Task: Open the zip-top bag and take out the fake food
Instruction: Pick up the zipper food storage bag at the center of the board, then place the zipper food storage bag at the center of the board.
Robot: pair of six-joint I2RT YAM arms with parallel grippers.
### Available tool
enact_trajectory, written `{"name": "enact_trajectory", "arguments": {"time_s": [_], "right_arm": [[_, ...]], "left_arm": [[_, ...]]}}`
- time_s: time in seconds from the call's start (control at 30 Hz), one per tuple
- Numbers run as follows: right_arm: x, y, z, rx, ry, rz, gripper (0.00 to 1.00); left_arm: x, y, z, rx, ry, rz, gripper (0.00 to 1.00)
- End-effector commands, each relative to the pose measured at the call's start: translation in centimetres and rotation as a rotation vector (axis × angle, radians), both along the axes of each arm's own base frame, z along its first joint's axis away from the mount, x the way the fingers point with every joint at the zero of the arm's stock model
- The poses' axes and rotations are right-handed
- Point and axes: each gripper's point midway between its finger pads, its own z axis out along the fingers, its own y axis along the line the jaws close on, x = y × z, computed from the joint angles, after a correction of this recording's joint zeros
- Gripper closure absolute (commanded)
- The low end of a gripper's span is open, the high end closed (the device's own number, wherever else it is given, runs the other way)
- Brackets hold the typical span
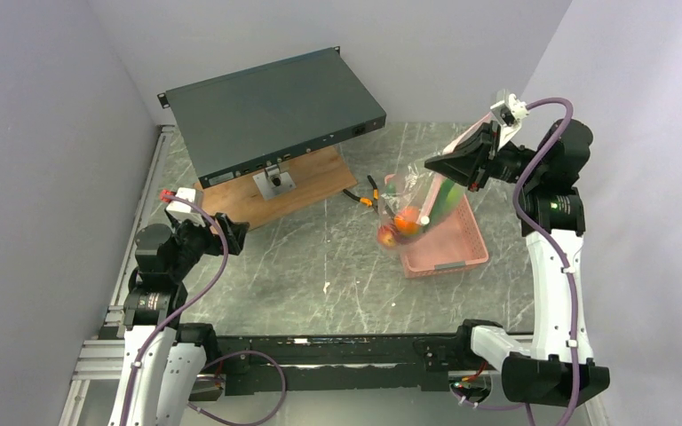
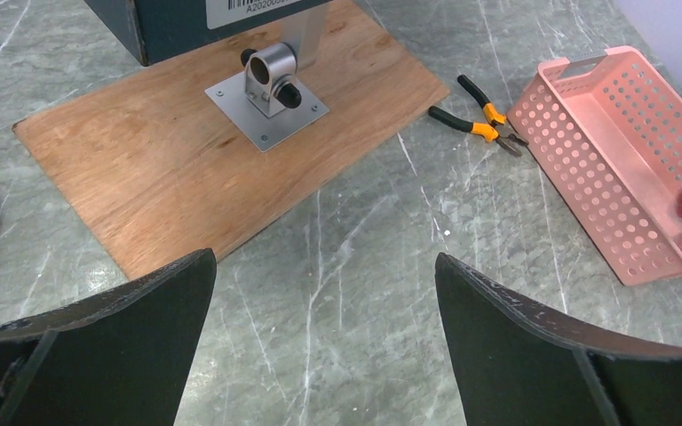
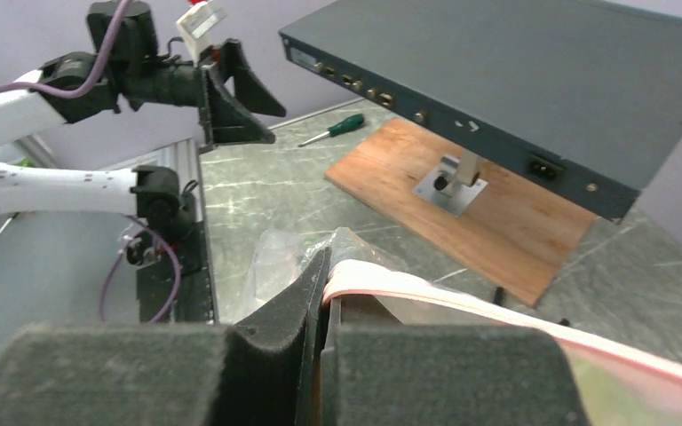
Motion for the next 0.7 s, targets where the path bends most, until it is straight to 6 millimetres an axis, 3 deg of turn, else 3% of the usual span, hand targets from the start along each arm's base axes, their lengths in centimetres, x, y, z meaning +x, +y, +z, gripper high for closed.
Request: {"name": "enact_trajectory", "arguments": {"time_s": [0.0, 0.5, 0.67], "right_arm": [[-2.4, 1.1, 0.9, -0.019, -0.072, 0.122, 1.0], [-2.5, 4.4, 0.0, 0.001, -0.011, 0.201, 1.0], [-2.5, 5.8, -1.1, 0.004, 0.035, 0.24, 1.0]], "left_arm": [[0.1, -0.4, 1.1, 0.012, -0.058, -0.033, 0.01], [0.0, -1.4, 1.0, 0.011, -0.055, -0.103, 0.01], [-0.1, -1.7, 1.1, 0.012, -0.057, -0.126, 0.01]]}}
